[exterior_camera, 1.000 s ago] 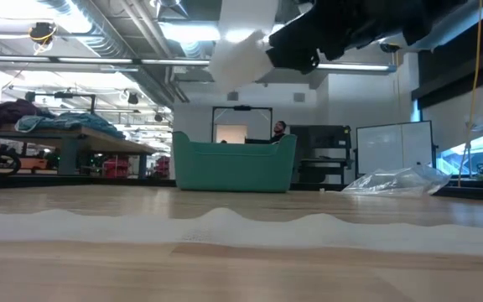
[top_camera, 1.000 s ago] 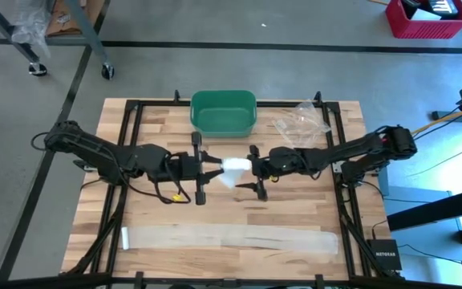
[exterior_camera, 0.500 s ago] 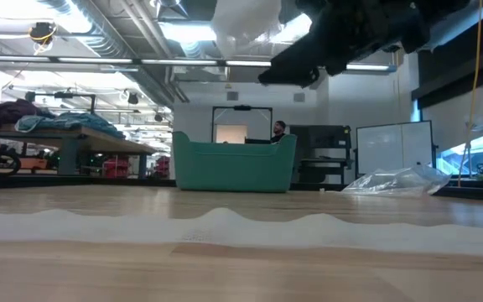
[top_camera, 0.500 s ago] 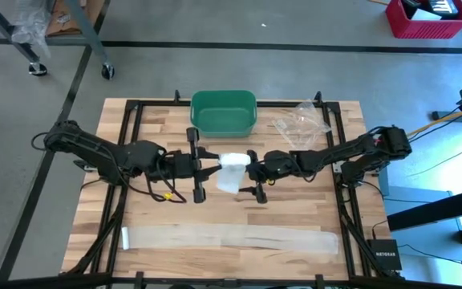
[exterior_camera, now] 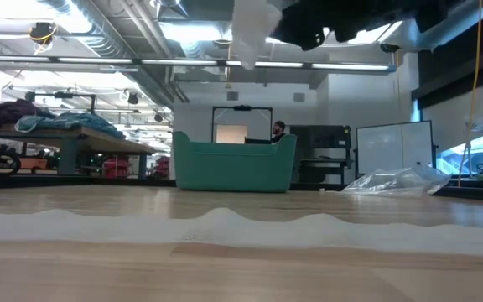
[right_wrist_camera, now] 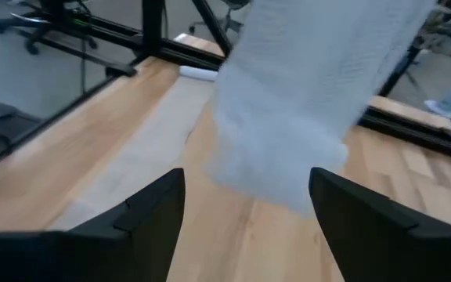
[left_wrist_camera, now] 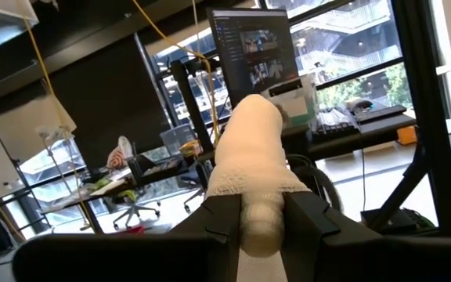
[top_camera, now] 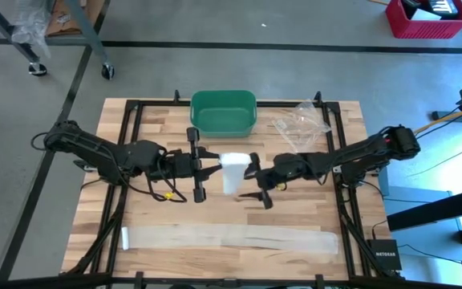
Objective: Roll bandage
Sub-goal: Roll the top white bandage
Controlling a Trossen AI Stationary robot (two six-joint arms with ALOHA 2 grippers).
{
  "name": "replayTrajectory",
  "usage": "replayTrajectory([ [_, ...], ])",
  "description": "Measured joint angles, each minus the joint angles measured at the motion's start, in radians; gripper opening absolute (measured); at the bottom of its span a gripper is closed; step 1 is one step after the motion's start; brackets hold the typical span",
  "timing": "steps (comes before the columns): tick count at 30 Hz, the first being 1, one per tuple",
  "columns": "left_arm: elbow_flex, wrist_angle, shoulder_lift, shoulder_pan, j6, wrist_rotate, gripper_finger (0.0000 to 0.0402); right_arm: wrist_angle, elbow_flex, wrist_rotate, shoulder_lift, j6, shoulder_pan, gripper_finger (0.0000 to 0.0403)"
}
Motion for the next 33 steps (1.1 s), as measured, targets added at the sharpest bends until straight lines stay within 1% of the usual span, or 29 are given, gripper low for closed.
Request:
replayTrajectory([
  [3, 0.0, 0.008, 0.0, 0.0, 0.0, 0.0, 0.0054, 0.039, 0.0, 0.041, 0.028, -0.008, 0.014, 0.0275],
  [5, 0.0, 0.01, 0.0, 0.0, 0.0, 0.0, 0.0054, 0.059, 0.0, 0.096, 0.041, -0.011, 0.013, 0.0275],
  [6, 0.0, 0.009, 0.0, 0.0, 0.0, 0.0, 0.0054, 0.059, 0.0, 0.106, 0.043, -0.012, 0.012, 0.0274],
  [9, 0.0, 0.008, 0.0, -0.001, 0.002, 0.0, 0.0054, 0.069, 0.0, 0.11, 0.043, -0.012, 0.012, 0.0252],
  [10, 0.0, 0.008, 0.0, -0.001, 0.002, 0.0, 0.0054, 0.07, 0.0, 0.11, 0.043, -0.011, 0.016, 0.0237],
  [12, 0.0, 0.008, 0.0, -0.001, 0.002, 0.0, 0.0054, 0.068, 0.0, 0.116, 0.043, -0.013, 0.028, 0.0194],
  [14, 0.0, 0.009, 0.0, -0.001, 0.002, 0.0, 0.0054, 0.066, 0.0, 0.126, 0.043, -0.026, 0.035, 0.014],
  [17, 0.0, 0.01, 0.0, -0.001, 0.002, 0.0, 0.0054, 0.049, 0.0, 0.132, 0.043, -0.041, 0.032, 0.0049],
  [18, 0.0, 0.012, 0.0, -0.001, 0.002, 0.0, 0.0054, 0.043, 0.0, 0.133, 0.043, -0.048, 0.031, 0.0025],
  [19, 0.0, 0.018, 0.0, -0.002, 0.005, 0.0, 0.0054, 0.034, 0.0, 0.134, 0.043, -0.052, 0.03, 0.0014],
  [23, 0.0, 0.069, -0.028, -0.019, 0.038, 0.0, 0.0054, -0.081, 0.0, 0.166, 0.043, 0.007, 0.032, 0.0025],
  [26, 0.0, 0.105, -0.061, -0.046, 0.083, 0.0, 0.0054, -0.142, 0.0, 0.196, 0.043, 0.069, 0.031, 0.0018],
  [30, 0.0, 0.101, -0.073, -0.063, 0.1, 0.003, 0.0054, -0.145, 0.0, 0.198, 0.042, 0.158, 0.031, 0.0005],
  [33, 0.0, 0.05, -0.07, -0.061, 0.072, 0.001, 0.0054, -0.121, 0.0, 0.2, 0.042, 0.206, 0.031, 0.0015],
])
